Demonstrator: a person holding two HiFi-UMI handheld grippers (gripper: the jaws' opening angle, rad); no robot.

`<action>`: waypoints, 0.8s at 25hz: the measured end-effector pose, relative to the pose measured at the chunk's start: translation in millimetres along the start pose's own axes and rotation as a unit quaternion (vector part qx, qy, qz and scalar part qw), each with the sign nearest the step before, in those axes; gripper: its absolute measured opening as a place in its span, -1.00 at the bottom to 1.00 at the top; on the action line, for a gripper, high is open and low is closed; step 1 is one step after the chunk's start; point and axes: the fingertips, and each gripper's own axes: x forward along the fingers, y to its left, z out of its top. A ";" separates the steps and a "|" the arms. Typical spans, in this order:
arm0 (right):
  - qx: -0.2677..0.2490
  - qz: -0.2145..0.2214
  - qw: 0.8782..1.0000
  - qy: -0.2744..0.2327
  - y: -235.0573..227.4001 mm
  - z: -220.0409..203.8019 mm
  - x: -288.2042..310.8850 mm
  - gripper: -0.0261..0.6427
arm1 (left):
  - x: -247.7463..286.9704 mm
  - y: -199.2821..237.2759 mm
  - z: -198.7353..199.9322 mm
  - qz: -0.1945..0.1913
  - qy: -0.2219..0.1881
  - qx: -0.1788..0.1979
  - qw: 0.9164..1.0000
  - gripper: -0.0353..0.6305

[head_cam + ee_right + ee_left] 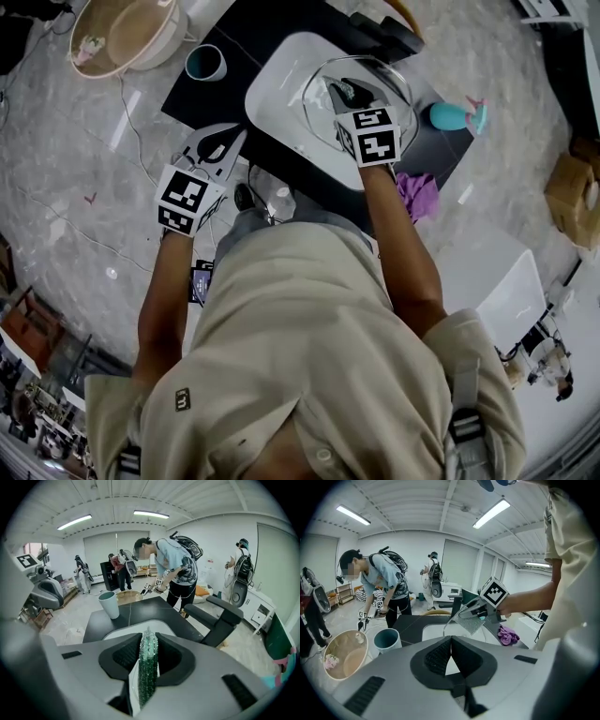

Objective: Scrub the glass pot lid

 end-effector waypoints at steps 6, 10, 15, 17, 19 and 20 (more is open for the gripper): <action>-0.009 -0.006 1.000 0.005 -3.0 -2.8 -4.2 -0.66 | 0.9 -6.1 -8.2 -0.007 0.005 -0.006 1.000 -0.85; -0.012 -0.009 1.000 0.005 -4.7 0.7 -6.7 -0.66 | 6.3 -6.2 -5.8 -0.013 0.005 -0.003 1.000 -0.85; -0.010 -0.011 1.000 0.000 -5.5 8.6 -4.3 -0.67 | 10.5 -0.9 -1.2 -0.015 0.003 -0.002 1.000 -0.84; -0.008 -0.008 1.000 -0.001 -2.2 11.7 -3.6 -0.67 | 10.6 1.1 -1.3 -0.015 0.005 0.000 1.000 -0.85; -0.007 -0.006 1.000 -0.001 0.7 12.1 -3.3 -0.67 | 9.5 2.4 -2.8 -0.014 0.007 -0.001 1.000 -0.85; -0.007 -0.005 1.000 -0.001 1.3 11.8 -3.1 -0.67 | 8.8 3.0 -4.0 -0.012 0.008 -0.002 1.000 -0.85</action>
